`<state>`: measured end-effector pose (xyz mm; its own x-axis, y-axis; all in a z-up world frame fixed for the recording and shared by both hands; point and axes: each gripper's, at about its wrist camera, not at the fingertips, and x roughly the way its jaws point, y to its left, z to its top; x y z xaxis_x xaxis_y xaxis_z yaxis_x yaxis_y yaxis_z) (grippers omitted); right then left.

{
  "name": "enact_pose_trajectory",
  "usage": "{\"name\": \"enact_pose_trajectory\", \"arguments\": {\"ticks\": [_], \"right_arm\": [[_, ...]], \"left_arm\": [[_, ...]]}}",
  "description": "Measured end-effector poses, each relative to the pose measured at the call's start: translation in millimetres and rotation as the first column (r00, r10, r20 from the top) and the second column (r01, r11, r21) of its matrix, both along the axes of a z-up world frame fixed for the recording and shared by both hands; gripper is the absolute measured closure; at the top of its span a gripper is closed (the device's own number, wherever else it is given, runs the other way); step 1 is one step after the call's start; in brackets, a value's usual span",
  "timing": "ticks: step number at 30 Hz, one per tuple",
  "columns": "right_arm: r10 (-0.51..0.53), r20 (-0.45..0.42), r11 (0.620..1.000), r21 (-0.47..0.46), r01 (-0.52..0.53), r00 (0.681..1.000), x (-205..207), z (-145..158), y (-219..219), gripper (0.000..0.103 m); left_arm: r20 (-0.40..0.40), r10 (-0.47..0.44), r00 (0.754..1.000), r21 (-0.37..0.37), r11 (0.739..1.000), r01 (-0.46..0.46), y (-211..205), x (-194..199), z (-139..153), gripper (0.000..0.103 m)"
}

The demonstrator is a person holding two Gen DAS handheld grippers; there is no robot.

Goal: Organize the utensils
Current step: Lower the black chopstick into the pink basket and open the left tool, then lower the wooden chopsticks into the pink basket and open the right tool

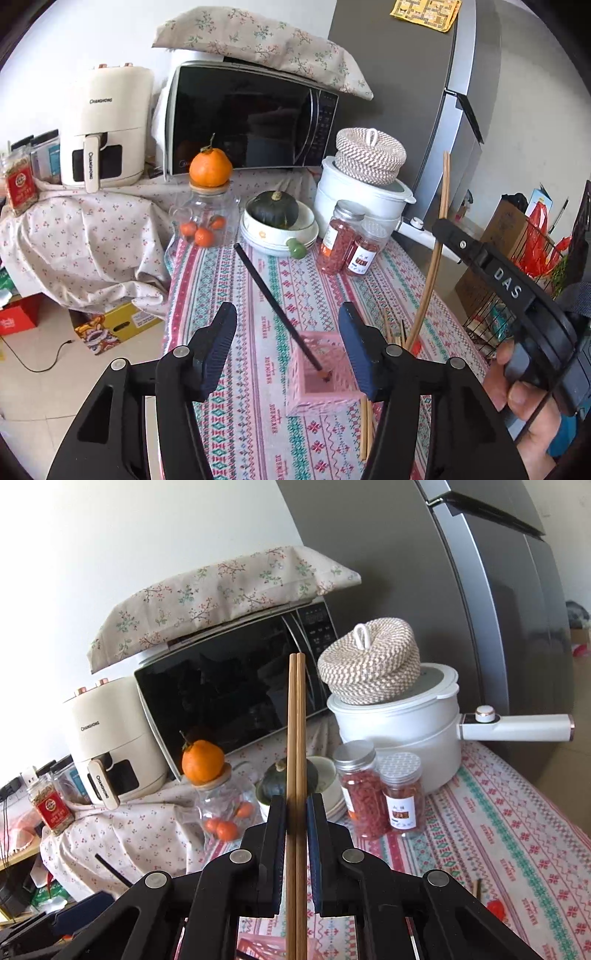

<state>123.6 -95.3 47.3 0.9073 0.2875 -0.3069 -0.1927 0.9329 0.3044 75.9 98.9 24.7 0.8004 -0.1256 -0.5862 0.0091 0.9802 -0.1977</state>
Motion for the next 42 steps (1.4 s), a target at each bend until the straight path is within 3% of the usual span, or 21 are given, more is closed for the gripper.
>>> {"name": "enact_pose_trajectory", "arguments": {"ticks": [7,15,23,26,31,42], "right_arm": [[-0.022,0.065,0.999,-0.045,0.025,0.998,4.0,-0.7,31.0,0.094],[-0.112,0.107,0.986,-0.114,0.124,0.988,13.2,-14.5,51.9,0.094],[-0.094,0.044,0.991,-0.091,0.098,0.995,20.3,-28.8,48.1,0.091],[-0.053,-0.006,0.998,-0.027,0.053,0.999,16.5,-29.1,42.7,0.084],[-0.013,-0.068,0.999,0.042,0.016,0.998,9.5,-23.8,25.9,0.062],[0.012,-0.198,1.000,0.008,-0.010,0.980,-5.4,-14.1,-32.1,0.030]], "left_arm": [[-0.117,0.036,0.993,-0.015,0.999,-0.038,26.9,-11.0,-18.6,0.038],[-0.172,0.053,0.984,-0.019,0.998,-0.057,38.0,-12.0,-32.5,0.038],[-0.191,0.065,0.979,-0.003,0.998,-0.067,37.4,-5.3,-38.8,0.037],[-0.202,0.059,0.978,0.010,0.998,-0.058,33.3,-2.9,-41.3,0.037],[-0.229,0.038,0.973,0.003,0.999,-0.039,25.9,-2.0,-45.6,0.037],[-0.312,-0.018,0.950,-0.011,1.000,0.015,1.9,-5.9,-57.6,0.028]]}}
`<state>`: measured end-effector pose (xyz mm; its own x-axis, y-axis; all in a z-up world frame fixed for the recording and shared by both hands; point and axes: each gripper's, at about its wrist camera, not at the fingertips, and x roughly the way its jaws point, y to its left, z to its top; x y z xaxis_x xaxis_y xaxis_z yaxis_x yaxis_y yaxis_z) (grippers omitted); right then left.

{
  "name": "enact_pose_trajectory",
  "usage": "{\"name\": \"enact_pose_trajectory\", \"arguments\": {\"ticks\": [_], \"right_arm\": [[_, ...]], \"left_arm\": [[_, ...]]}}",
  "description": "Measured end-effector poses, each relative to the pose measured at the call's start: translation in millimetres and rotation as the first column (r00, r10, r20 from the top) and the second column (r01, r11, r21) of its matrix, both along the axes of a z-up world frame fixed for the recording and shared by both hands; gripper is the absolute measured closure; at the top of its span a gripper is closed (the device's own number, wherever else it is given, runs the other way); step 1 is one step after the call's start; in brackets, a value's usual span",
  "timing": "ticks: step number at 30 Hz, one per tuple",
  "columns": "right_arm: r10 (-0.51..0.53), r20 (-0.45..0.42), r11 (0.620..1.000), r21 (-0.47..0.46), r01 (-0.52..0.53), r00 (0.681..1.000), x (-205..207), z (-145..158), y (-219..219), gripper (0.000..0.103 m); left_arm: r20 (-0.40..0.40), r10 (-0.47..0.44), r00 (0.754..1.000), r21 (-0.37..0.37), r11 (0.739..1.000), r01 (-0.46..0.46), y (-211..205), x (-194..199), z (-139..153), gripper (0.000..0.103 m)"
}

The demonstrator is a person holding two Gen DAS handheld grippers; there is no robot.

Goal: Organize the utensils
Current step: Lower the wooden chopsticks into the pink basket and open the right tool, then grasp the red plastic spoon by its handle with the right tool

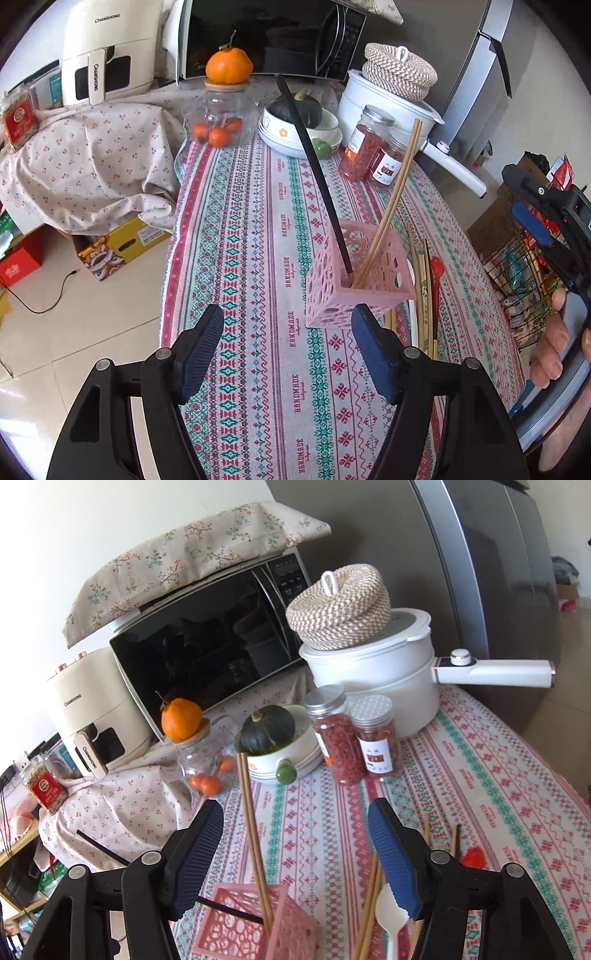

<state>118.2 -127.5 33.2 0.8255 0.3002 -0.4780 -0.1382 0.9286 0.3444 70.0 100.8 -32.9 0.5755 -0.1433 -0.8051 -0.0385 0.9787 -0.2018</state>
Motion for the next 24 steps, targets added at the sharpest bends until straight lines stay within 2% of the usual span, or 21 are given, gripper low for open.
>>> {"name": "enact_pose_trajectory", "arguments": {"ticks": [4,15,20,24], "right_arm": [[0.007,-0.026,0.998,-0.056,-0.009,1.000,-5.1,-1.3,-18.3,0.023],[-0.018,-0.159,0.988,-0.154,-0.007,0.987,-5.0,-24.6,-66.9,0.013],[-0.042,-0.250,0.983,-0.185,-0.005,0.967,2.0,-42.0,-87.1,0.011],[-0.062,-0.340,0.981,-0.192,-0.005,0.938,10.5,-60.7,-101.4,0.011]], "left_arm": [[-0.023,-0.024,0.999,-0.005,1.000,0.023,-10.4,-2.2,-2.5,0.025],[-0.070,-0.087,0.994,0.033,0.995,0.089,-50.0,1.6,-14.5,0.000],[-0.070,-0.077,0.995,0.028,0.996,0.079,-59.6,7.2,-17.9,0.000],[-0.072,-0.059,0.996,0.016,0.998,0.061,-64.8,12.2,-20.8,0.000]]}}
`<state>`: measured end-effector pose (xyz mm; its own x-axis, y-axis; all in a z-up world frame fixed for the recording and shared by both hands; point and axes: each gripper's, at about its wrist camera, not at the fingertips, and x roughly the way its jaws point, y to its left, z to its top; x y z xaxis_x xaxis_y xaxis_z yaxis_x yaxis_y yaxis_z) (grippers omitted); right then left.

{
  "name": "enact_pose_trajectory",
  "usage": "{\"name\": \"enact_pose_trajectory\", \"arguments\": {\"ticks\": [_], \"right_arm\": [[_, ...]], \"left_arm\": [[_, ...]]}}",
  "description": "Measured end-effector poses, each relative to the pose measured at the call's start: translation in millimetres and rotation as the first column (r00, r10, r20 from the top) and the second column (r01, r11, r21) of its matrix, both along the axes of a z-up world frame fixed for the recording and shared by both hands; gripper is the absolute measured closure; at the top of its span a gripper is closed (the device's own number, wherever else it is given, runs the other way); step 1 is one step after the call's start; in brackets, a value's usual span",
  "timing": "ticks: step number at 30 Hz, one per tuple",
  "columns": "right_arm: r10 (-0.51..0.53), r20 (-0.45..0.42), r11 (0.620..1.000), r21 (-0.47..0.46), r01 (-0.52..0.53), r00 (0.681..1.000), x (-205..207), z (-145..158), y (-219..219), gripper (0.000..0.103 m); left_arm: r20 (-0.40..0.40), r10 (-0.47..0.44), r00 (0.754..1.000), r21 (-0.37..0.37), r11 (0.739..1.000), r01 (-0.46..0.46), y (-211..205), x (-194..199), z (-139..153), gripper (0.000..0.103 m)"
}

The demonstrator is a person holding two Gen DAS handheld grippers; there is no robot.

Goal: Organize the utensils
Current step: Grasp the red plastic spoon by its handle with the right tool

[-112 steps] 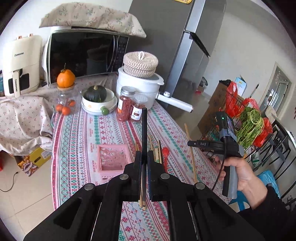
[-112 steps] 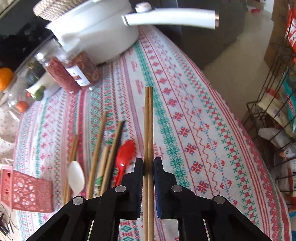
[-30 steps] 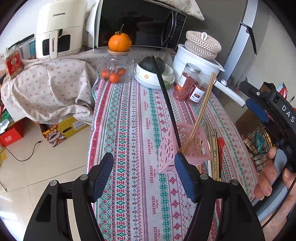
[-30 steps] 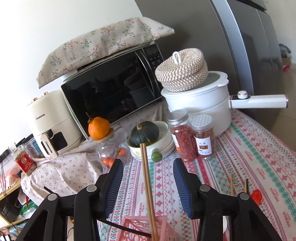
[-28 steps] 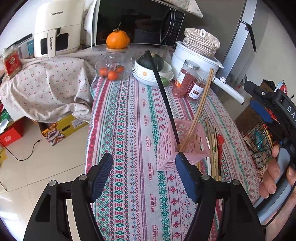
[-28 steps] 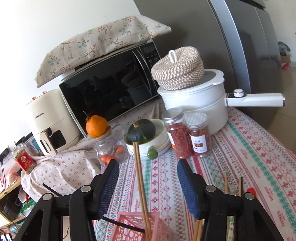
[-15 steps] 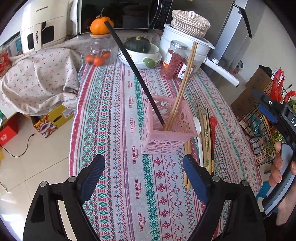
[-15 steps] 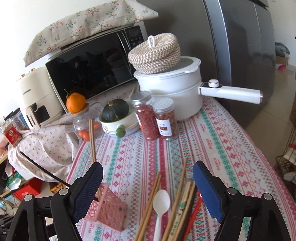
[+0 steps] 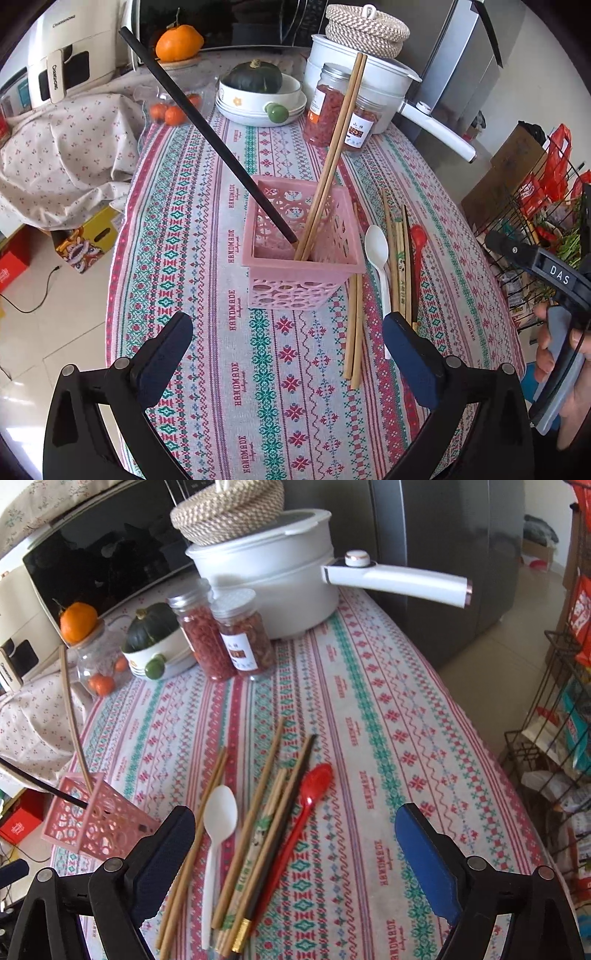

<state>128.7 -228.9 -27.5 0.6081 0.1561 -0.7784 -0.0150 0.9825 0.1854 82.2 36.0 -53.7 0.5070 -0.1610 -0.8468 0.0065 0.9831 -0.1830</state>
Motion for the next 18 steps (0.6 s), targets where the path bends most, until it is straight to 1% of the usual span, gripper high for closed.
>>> {"name": "enact_pose_trajectory", "arguments": {"ticks": [5,10,13,15,17,18], "right_arm": [[-0.022,-0.131,1.000,0.009,0.023,0.991,12.3,-25.1,-13.8,0.011],[-0.023,-0.246,1.000,0.001,0.025,0.969,29.2,-56.0,-16.6,0.011],[-0.035,-0.287,0.999,-0.009,0.034,0.957,41.0,-72.5,-17.8,0.012],[-0.055,-0.298,0.998,-0.027,0.050,0.953,49.5,-80.0,-20.3,0.012],[-0.076,-0.301,0.997,-0.045,0.065,0.951,57.3,-85.7,-22.6,0.016],[-0.081,-0.304,0.996,-0.050,0.069,0.949,61.1,-88.7,-23.5,0.020]], "left_arm": [[-0.002,-0.011,1.000,-0.005,1.000,0.011,-9.3,3.4,-3.1,0.000],[-0.005,-0.040,0.999,-0.001,0.999,0.040,-16.3,2.8,-5.9,0.000],[-0.010,-0.061,0.998,0.009,0.998,0.061,-18.7,2.0,-7.9,0.000],[-0.013,-0.076,0.997,0.019,0.997,0.076,-20.0,0.9,-8.9,0.000],[-0.012,-0.085,0.996,0.027,0.996,0.085,-20.1,-0.2,-9.5,0.000],[-0.010,-0.088,0.996,0.033,0.996,0.089,-19.9,-0.6,-9.3,0.000]]}}
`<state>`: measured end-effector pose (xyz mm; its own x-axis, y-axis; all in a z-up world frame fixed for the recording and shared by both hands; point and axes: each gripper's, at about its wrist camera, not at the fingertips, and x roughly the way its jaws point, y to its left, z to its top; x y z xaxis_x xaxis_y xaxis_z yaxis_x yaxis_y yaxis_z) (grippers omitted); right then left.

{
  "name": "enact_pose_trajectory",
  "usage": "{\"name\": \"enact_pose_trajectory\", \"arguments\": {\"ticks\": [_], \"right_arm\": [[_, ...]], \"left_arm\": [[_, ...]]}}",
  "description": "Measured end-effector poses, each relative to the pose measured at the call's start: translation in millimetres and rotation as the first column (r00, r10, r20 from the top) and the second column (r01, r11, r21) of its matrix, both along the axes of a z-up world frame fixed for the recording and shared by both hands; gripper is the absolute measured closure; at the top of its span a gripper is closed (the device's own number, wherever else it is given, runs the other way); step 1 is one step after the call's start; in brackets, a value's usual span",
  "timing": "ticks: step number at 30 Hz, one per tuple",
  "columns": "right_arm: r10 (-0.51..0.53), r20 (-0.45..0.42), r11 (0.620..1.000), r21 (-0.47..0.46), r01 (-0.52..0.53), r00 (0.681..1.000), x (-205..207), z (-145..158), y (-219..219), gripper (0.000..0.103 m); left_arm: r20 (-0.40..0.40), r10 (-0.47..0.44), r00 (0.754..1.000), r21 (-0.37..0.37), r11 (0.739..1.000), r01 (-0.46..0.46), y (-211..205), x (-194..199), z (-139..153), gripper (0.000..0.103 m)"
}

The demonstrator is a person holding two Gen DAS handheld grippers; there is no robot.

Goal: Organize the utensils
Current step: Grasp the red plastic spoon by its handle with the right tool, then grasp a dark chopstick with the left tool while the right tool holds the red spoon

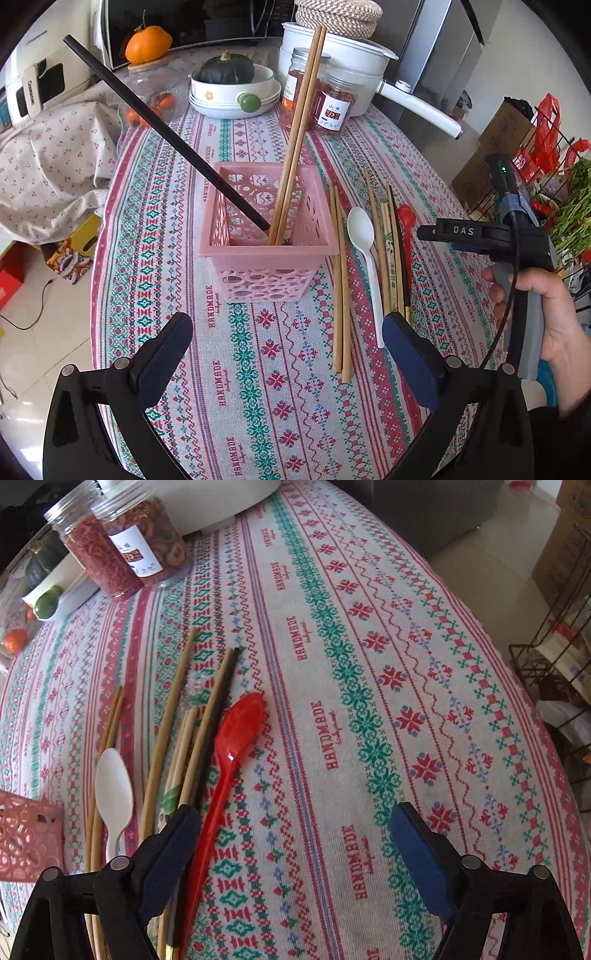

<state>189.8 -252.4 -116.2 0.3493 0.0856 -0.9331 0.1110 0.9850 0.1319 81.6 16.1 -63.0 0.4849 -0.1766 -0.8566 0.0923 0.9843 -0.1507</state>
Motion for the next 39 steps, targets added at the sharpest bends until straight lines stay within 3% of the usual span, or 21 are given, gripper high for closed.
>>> {"name": "enact_pose_trajectory", "arguments": {"ticks": [4,11,14,16,22,26,31,37,39], "right_arm": [[-0.007,-0.026,1.000,0.008,0.007,1.000,12.5,-8.6,3.3,0.035],[0.026,0.004,0.997,-0.079,-0.026,1.000,22.8,-8.1,29.9,0.057],[0.058,0.001,0.988,-0.141,-0.057,0.998,23.6,-8.5,36.8,0.077],[0.069,-0.008,0.989,-0.130,-0.069,0.998,21.9,-7.8,33.2,0.092],[0.023,-0.028,0.999,-0.041,-0.024,0.999,13.7,-1.1,-4.3,0.100],[-0.007,-0.003,1.000,0.011,0.007,1.000,1.9,13.4,-33.3,0.100],[-0.032,0.034,0.996,0.079,0.029,0.999,-9.2,30.8,-55.1,0.100],[-0.034,0.054,0.993,0.118,0.028,0.998,-11.7,39.3,-70.2,0.100],[-0.035,0.054,0.991,0.130,0.028,0.998,-9.2,38.7,-74.7,0.100]], "left_arm": [[0.012,-0.007,1.000,0.012,1.000,0.006,2.9,-1.1,1.3,0.000],[0.013,-0.021,1.000,-0.011,1.000,0.021,-2.6,-2.9,4.6,0.000],[0.031,-0.051,0.998,0.001,0.999,0.051,-13.6,-7.0,10.4,0.000],[0.039,-0.075,0.996,0.007,0.997,0.075,-21.7,-9.8,13.4,0.000],[0.032,-0.143,0.989,0.034,0.989,0.142,-55.5,-12.9,19.5,0.000],[-0.008,-0.187,0.982,0.056,0.981,0.188,-89.4,-7.2,18.4,0.000],[-0.059,-0.182,0.981,0.018,0.983,0.184,-123.8,19.0,11.9,0.001],[-0.145,-0.191,0.971,-0.051,0.981,0.186,-156.4,72.6,-11.4,0.041],[-0.164,-0.197,0.967,-0.035,0.980,0.194,-166.9,88.6,-22.0,0.062]]}}
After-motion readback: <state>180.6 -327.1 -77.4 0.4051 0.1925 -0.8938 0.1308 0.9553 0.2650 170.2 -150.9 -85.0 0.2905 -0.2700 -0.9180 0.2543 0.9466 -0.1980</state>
